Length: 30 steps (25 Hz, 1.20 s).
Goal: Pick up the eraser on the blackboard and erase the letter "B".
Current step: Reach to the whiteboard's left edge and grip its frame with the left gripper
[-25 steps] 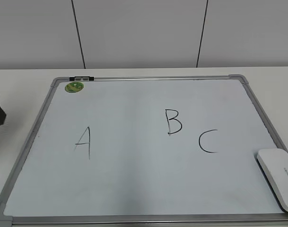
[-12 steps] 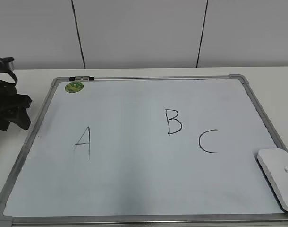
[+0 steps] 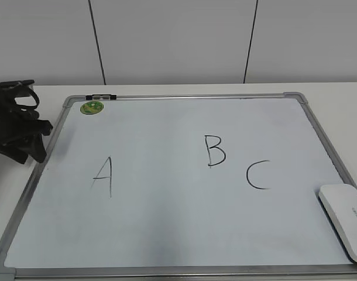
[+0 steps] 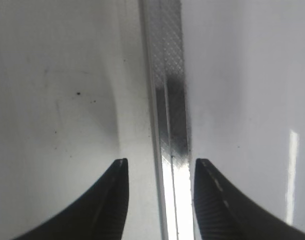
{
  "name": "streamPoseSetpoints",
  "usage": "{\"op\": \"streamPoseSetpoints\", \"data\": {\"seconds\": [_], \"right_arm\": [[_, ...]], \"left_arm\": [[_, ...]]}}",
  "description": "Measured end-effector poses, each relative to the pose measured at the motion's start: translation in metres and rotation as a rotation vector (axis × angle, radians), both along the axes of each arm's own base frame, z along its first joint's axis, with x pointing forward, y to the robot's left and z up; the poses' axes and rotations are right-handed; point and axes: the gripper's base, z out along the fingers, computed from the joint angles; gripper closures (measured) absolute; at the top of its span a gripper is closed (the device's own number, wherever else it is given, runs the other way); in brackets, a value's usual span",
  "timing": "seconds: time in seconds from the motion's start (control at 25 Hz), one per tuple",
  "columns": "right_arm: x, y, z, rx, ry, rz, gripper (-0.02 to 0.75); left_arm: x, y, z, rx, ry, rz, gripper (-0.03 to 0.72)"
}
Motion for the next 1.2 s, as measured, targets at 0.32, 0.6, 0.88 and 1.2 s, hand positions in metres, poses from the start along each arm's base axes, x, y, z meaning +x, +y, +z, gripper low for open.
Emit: {"op": "streamPoseSetpoints", "data": {"seconds": [0.32,0.6,0.88,1.2], "right_arm": [[0.0,0.0,0.0,0.0,0.0,0.0,0.151],[0.0,0.0,0.0,0.0,0.0,0.0,0.151],[0.0,0.0,0.0,0.0,0.0,0.0,0.151],[0.0,0.0,0.0,0.0,0.0,0.0,0.151]], "left_arm": [[0.003,0.0,-0.014,0.0,0.033,-0.002,0.439],[0.006,-0.001,-0.019,-0.005,0.045,0.001,0.474],[0.007,-0.001,-0.02,-0.022,0.064,0.009,0.65],[0.007,-0.001,-0.02,-0.023,0.065,0.012,0.656]]}}
